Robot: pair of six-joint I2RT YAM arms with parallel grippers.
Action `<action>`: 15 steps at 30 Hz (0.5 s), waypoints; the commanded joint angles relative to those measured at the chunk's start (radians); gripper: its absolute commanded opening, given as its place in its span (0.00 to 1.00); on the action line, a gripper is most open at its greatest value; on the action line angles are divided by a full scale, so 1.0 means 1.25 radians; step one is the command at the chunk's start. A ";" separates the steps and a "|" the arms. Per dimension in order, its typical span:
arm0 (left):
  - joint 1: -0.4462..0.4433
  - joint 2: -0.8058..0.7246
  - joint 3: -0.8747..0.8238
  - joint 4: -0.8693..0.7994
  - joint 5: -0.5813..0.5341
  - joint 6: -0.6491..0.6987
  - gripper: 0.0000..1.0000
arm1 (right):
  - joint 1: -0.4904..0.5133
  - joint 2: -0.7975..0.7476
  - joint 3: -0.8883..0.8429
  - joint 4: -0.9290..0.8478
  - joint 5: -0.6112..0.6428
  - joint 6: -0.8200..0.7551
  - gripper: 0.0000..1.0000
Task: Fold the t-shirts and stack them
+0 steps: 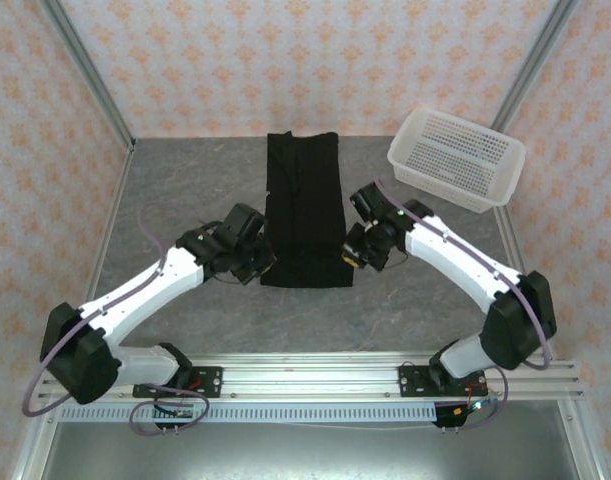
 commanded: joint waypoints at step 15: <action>0.175 0.349 0.332 0.011 0.017 0.185 0.00 | -0.117 0.385 0.423 -0.049 0.029 -0.143 0.00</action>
